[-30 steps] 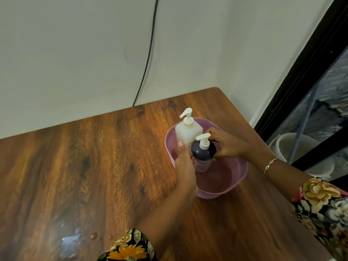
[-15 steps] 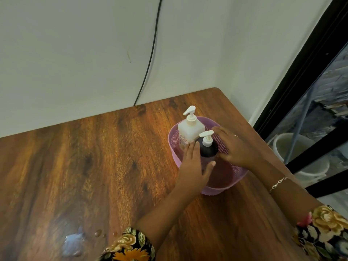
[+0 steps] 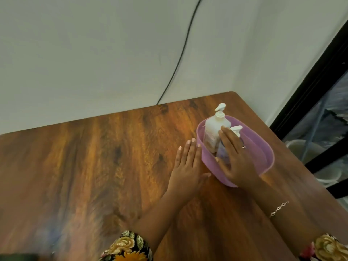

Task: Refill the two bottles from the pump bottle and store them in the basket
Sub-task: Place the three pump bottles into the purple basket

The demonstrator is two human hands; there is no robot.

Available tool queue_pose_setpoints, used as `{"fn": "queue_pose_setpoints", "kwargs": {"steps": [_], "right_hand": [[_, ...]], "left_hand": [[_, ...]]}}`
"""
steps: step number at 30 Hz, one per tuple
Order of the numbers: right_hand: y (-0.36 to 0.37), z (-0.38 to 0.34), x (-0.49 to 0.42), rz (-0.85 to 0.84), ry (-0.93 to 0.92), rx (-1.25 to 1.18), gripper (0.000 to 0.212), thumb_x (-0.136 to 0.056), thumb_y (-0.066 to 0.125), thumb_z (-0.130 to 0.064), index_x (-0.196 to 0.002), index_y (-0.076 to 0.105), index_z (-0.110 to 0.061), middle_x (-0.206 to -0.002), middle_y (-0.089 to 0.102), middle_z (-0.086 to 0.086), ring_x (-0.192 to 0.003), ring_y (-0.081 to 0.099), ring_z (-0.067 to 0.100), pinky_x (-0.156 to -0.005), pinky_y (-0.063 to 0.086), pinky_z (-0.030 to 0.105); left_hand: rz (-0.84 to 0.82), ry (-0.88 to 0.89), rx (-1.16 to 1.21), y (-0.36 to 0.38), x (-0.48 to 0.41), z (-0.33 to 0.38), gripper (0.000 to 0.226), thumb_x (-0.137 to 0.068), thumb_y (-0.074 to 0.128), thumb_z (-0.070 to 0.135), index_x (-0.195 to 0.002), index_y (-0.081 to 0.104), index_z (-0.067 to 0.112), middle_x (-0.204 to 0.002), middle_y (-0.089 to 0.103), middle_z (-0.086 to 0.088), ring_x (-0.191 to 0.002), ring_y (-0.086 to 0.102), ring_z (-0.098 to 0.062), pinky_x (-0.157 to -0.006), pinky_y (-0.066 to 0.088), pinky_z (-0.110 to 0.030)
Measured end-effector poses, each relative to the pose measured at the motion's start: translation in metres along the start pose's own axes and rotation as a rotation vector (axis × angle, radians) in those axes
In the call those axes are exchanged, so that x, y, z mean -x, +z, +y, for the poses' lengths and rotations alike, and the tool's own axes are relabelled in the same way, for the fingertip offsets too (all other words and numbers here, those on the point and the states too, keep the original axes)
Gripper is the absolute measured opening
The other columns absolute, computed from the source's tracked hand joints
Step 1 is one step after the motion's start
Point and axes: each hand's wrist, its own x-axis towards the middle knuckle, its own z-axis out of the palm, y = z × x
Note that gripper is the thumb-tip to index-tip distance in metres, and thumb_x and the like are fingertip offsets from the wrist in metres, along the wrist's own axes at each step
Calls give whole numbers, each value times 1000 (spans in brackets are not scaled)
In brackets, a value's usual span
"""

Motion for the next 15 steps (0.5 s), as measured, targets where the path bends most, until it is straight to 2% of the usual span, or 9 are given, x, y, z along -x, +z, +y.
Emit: {"fn": "queue_pose_setpoints", "kwargs": {"steps": [3,6,11,13,15], "right_hand": [[14,-42,-4,-25,-50,-54,61,-85,51,-32,-137,34,-5,-141,42,15,-130,39,29,-97,43,39],[30,-77,-8,-122,-82,-122,66,-87,48,-36,-144,25,-9,-150,28,8,-140,23,22,-107,32,41],[63,-140,-15,-186,-167,-271,66,-87,48,-36,-143,24,-10,-150,27,9,-140,22,19,-106,33,32],[76,-165,-16,-224,-229,-301,67,-85,50,-35,-142,25,-10,-150,28,9,-139,24,19,-104,36,33],[86,-187,-18,-247,-298,-304,66,-86,50,-37,-141,27,-8,-148,30,9,-138,27,20,-104,37,33]], "left_hand": [[9,-53,-46,-11,27,-29,72,-93,27,54,-143,23,3,-151,20,-17,-143,6,-28,-115,1,-42],[6,-117,-99,-24,53,-58,73,-92,27,54,-141,29,0,-150,26,-19,-141,11,-29,-115,2,-42],[-14,-287,-133,-43,100,-108,76,-93,21,59,-142,27,0,-150,26,-18,-143,8,-27,-116,2,-41],[-3,-353,-135,-55,119,-125,76,-95,15,58,-140,31,0,-148,30,-19,-141,13,-28,-115,2,-40],[30,-382,-151,-65,136,-139,73,-94,22,55,-139,34,-1,-148,30,-19,-140,16,-28,-115,3,-40]]}}
